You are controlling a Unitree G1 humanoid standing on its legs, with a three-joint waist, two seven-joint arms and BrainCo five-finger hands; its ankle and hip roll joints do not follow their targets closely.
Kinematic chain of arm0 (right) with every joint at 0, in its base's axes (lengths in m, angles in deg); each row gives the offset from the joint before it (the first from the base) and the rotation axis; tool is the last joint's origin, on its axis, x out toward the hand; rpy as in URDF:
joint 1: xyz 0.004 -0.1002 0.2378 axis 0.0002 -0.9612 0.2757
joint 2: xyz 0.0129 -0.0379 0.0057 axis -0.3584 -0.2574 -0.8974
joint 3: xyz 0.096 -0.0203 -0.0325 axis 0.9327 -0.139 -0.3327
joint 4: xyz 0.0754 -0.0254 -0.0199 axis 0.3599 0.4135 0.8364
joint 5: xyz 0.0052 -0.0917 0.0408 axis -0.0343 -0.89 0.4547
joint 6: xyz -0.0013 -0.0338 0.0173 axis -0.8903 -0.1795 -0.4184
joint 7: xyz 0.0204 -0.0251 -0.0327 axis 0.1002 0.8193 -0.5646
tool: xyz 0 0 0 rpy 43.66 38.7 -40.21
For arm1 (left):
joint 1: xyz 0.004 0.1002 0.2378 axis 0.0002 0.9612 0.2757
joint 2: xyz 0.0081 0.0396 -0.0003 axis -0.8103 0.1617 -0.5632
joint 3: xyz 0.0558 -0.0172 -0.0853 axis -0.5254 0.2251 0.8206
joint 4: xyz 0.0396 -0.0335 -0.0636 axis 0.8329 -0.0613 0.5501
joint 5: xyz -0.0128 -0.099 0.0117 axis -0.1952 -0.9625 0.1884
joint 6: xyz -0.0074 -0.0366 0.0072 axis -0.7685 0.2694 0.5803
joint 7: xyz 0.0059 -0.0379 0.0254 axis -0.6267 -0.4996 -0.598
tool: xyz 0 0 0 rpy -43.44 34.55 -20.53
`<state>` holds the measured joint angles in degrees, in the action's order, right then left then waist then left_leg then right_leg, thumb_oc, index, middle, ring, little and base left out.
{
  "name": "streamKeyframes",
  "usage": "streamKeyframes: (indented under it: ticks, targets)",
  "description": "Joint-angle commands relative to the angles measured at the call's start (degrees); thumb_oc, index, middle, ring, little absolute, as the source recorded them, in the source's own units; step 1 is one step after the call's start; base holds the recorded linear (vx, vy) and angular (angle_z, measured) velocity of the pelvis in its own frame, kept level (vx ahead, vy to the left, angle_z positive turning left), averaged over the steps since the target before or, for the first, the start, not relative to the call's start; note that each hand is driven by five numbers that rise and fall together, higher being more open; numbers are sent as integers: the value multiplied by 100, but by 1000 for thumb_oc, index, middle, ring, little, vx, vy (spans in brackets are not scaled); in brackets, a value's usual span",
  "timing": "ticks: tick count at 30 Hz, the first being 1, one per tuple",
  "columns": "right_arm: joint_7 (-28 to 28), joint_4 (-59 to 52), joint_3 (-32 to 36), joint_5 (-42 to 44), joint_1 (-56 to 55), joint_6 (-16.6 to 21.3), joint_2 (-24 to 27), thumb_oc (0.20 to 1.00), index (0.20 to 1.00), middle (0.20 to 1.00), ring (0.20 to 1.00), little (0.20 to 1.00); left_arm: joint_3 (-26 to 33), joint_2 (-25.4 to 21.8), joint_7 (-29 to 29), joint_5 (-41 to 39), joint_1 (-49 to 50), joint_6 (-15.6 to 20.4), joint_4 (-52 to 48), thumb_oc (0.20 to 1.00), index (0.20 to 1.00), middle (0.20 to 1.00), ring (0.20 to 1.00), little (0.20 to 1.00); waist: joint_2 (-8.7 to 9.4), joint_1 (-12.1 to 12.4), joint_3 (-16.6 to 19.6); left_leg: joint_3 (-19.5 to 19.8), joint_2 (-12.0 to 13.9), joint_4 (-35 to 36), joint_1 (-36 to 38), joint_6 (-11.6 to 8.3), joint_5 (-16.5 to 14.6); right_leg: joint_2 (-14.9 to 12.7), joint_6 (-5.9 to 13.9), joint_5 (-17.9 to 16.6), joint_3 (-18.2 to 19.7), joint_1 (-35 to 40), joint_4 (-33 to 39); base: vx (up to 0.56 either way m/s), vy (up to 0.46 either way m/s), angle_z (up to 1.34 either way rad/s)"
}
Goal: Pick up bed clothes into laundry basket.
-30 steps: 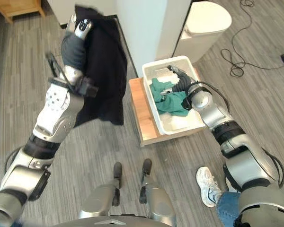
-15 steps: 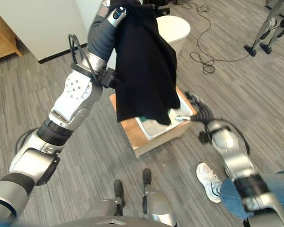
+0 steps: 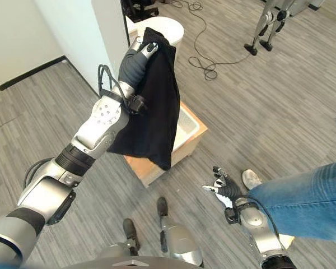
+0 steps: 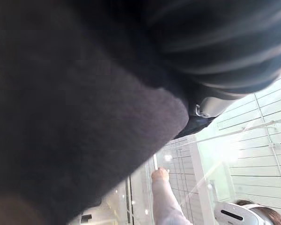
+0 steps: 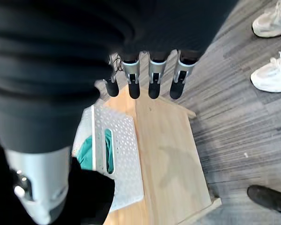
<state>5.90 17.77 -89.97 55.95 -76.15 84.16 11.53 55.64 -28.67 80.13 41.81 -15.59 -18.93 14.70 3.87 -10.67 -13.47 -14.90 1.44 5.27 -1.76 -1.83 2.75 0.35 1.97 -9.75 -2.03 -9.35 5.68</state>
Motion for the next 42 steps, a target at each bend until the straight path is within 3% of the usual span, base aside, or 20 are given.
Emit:
streamKeyframes:
  ticks: [1,6,14,24,42]
  targets:
    - [-69,-293,171,184,113,237,23,1000,1000,1000,1000,1000,100,196,-38,153,-579,295,348,200,200,200,200,200,22,168,17,233,159,-27,35,-67,11,-245,518,724,-62,481,-139,7,-1,-6]
    - [-92,-325,124,192,69,237,-32,1000,1000,1000,1000,1000,137,213,-81,97,-601,327,379,200,200,200,200,200,34,130,-6,206,160,-27,23,-74,12,-245,526,706,-51,455,-133,0,0,-3]
    - [-339,-453,-86,187,-250,157,-149,1000,1000,1000,1000,1000,355,-438,-380,-55,-1327,484,973,200,200,200,200,200,95,8,-43,103,186,-27,-140,-129,42,-224,581,640,-29,253,-114,24,-7,-10]
    - [-358,-435,102,181,-411,127,-160,1000,1000,1000,1000,1000,288,-882,-389,-91,-1844,593,878,200,200,200,200,200,-126,42,21,51,131,-27,-55,-122,-52,-255,615,682,-7,315,-87,61,13,-2]
    - [-267,-400,175,207,-470,170,-159,1000,1000,1000,1000,1000,5,-1090,-437,-127,-2492,702,834,200,200,200,200,200,-395,-24,-4,54,69,-27,-99,-145,-86,-319,642,702,-28,289,-68,22,4,0]
